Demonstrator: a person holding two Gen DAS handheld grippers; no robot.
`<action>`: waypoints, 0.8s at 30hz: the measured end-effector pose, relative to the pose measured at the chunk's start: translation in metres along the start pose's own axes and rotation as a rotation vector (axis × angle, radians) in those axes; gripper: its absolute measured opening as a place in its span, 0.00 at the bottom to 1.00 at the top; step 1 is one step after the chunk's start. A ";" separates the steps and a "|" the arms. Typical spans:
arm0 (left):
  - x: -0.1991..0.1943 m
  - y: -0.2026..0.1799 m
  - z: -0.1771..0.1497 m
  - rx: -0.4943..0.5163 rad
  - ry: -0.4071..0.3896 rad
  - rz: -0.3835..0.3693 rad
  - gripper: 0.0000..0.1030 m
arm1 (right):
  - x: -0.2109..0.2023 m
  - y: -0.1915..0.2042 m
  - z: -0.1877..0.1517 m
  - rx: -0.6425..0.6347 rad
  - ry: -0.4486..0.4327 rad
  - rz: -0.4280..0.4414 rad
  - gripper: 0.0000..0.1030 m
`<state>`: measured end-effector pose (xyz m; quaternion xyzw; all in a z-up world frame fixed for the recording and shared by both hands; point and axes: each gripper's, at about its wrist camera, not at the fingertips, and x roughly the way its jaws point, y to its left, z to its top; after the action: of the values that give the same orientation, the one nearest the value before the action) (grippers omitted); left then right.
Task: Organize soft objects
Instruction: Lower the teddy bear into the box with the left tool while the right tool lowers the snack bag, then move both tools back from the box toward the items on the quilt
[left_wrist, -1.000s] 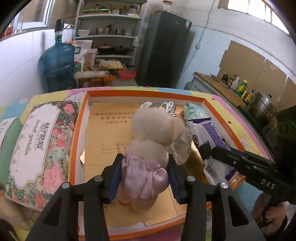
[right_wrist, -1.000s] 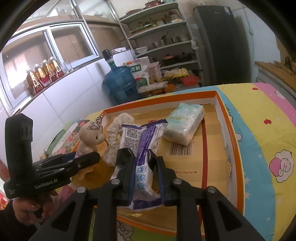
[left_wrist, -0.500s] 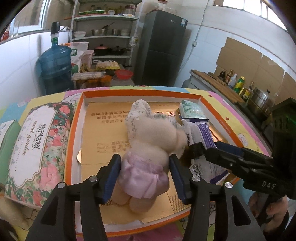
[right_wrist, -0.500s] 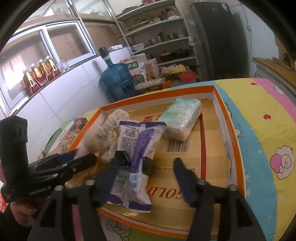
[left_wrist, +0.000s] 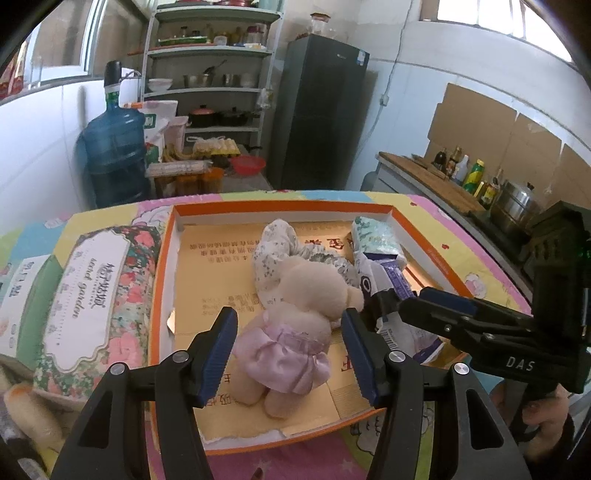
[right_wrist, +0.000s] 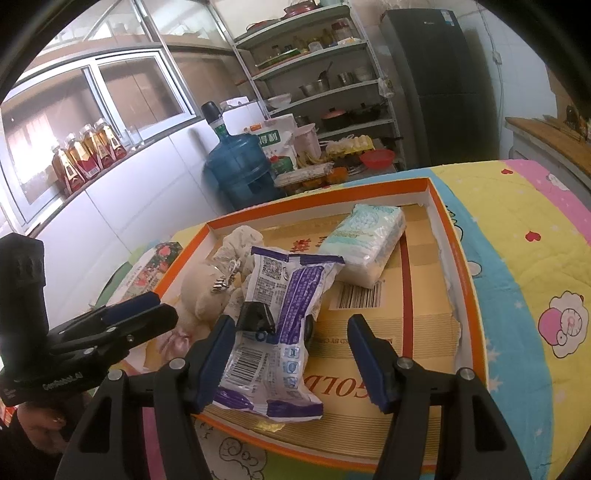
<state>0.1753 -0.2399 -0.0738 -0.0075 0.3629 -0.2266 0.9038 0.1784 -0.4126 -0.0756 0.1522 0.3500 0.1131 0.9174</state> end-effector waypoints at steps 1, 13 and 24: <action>-0.002 0.000 0.001 0.000 -0.004 -0.001 0.58 | -0.002 -0.001 0.000 0.000 -0.006 0.001 0.61; -0.036 0.008 0.002 -0.011 -0.059 -0.002 0.58 | -0.018 0.015 0.000 -0.009 -0.042 -0.009 0.61; -0.068 0.012 -0.004 -0.026 -0.113 -0.021 0.58 | -0.041 0.046 0.001 -0.053 -0.085 -0.019 0.61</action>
<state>0.1345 -0.2003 -0.0350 -0.0358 0.3139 -0.2304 0.9204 0.1446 -0.3832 -0.0335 0.1294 0.3091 0.1072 0.9361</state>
